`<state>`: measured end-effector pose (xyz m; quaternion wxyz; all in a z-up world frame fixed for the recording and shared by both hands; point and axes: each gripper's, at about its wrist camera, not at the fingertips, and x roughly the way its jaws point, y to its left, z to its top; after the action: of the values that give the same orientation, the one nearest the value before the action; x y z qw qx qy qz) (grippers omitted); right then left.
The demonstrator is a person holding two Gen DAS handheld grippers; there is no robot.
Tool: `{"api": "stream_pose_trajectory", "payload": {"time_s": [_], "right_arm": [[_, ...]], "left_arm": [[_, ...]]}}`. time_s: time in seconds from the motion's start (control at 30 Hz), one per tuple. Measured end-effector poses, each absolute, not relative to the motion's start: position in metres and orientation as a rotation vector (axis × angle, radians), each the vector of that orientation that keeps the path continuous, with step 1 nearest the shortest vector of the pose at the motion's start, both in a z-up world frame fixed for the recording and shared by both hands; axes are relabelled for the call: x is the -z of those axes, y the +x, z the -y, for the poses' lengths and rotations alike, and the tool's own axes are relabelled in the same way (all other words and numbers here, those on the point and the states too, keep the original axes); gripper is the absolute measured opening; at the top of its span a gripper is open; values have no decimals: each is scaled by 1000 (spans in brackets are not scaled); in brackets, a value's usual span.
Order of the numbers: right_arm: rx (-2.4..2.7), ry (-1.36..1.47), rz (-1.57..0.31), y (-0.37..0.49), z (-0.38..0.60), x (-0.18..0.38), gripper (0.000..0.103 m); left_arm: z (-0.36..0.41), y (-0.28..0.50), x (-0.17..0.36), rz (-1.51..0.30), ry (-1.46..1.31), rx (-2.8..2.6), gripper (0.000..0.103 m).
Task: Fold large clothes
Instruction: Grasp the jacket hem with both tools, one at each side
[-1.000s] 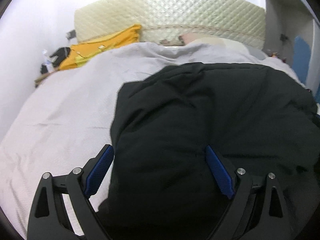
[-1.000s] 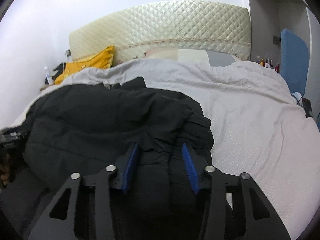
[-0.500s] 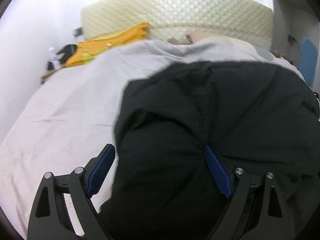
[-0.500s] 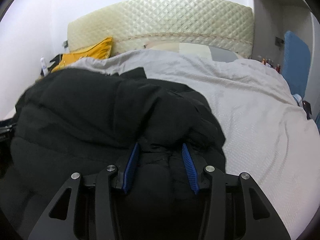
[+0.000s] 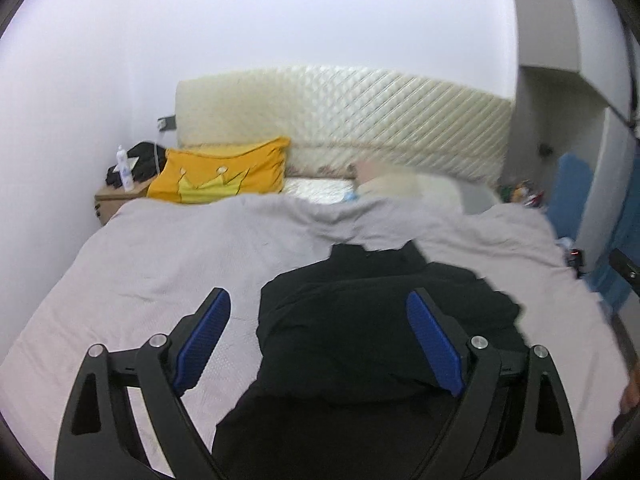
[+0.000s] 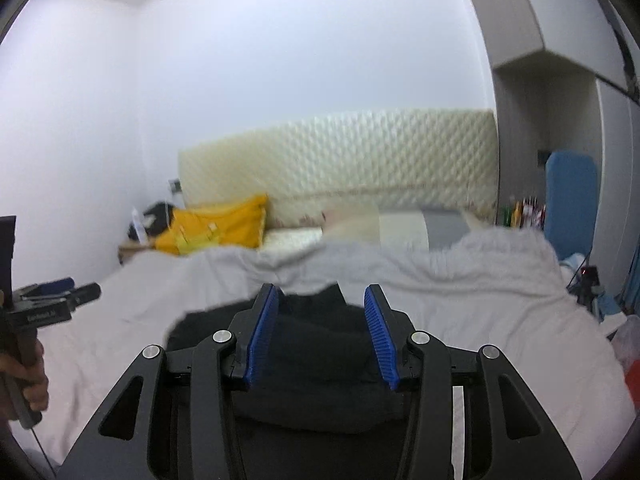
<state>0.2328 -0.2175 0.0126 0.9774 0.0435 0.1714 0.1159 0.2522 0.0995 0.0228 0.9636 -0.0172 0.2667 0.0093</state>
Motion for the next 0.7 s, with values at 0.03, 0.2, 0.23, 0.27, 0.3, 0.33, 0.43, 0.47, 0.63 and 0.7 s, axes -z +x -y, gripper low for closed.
{"api": "stream_pose_trajectory", "payload": {"time_s": [0.03,0.2,0.23,0.27,0.3,0.33,0.43,0.47,0.63,0.7], "right_arm": [[-214,79,-318,214,217,-26,43],[-209,103,-301,161,220,-52,43],[-206,97,-301,149,220,-54,43],[-205,90,-306,141,220,-54,43],[-205,89,-316,135,221,-53,43],[-205,94,-327,131,221,-50,43],[-204,124,-399,123,224,-29,43],[-202,129,-422,121,225,-19,43],[-199,175,-555,122,236,32,43],[-199,200,-601,124,243,52,43]], "left_arm": [[-98,243,-31,-544,-40,-10,91],[-99,193,-62,-533,-55,31,91],[-99,183,-64,-530,-55,37,91],[-99,174,-64,-531,-56,46,91],[-99,165,-62,-539,-61,58,91],[-100,159,-59,-550,-67,70,91],[-104,141,-45,-587,-91,104,91],[-105,137,-38,-602,-94,113,91],[-108,123,-2,-676,-88,143,91],[-111,122,14,-710,-107,165,91]]}}
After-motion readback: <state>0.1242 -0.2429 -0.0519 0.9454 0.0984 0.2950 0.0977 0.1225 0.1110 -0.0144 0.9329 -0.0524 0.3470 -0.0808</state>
